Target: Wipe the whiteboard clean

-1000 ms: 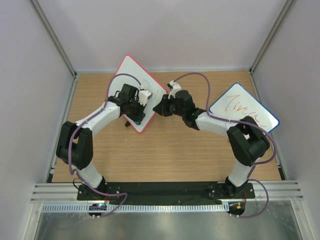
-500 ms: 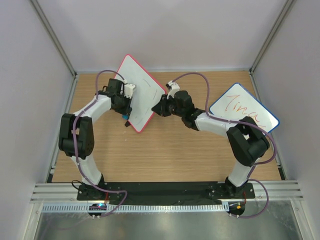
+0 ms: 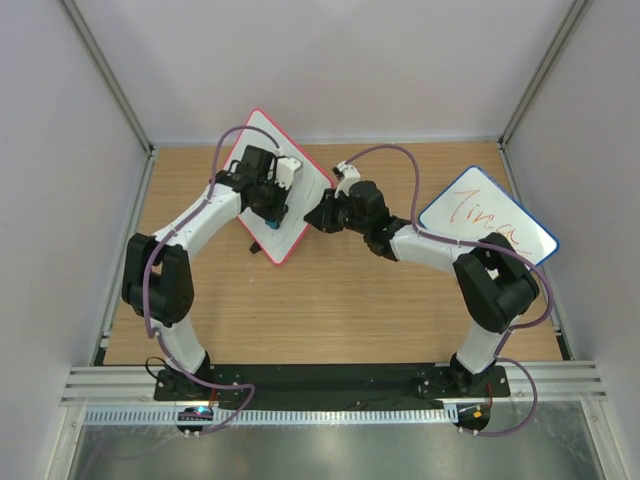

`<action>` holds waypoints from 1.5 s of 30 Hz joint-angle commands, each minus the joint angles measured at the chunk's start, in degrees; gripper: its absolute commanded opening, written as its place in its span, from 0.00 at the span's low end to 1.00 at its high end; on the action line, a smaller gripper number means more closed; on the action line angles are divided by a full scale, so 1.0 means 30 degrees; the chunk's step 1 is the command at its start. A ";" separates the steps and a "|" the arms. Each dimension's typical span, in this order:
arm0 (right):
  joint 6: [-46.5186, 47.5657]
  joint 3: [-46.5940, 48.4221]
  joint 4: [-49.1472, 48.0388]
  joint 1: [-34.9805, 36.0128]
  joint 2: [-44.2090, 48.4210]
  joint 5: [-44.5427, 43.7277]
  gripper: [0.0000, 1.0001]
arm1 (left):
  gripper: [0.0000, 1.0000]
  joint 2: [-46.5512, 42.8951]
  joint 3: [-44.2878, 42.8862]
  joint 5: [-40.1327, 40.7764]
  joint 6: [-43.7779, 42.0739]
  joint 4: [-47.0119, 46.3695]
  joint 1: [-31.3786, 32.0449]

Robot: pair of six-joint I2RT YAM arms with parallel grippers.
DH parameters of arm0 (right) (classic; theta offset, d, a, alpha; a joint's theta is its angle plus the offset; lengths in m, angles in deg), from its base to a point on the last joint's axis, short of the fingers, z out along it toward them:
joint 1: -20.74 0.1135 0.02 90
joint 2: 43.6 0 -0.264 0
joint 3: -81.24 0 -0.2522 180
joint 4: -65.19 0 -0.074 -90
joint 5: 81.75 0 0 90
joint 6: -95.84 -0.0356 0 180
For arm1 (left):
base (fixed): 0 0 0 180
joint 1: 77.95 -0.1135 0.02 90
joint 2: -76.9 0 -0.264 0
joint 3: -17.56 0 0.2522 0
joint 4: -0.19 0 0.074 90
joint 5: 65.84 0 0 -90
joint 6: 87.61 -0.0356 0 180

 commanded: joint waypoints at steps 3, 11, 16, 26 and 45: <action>0.2864 -0.0073 0.1441 0.0897 -0.0260 0.1220 0.01 | 0.00 0.1069 -0.0445 -0.4208 0.0675 -0.3199 0.0987; 0.2922 -0.0394 0.1323 0.0897 0.0003 0.1161 0.01 | 0.00 0.0924 0.4411 -0.3741 -0.0407 -0.4018 0.0754; 0.2864 -0.0395 0.1178 0.0926 -0.0055 0.1220 0.01 | 0.00 0.0192 0.5708 -0.3858 -0.0877 -0.4311 -0.0065; 0.2864 -0.0483 0.1118 0.0868 0.0004 0.1161 0.01 | 0.00 0.0366 0.6032 -0.3889 -0.0906 -0.1826 0.0050; 0.2893 -0.0600 0.1030 0.0897 0.0004 0.1161 0.01 | 0.00 0.0225 0.5681 -0.4788 -0.1024 -0.0239 0.0021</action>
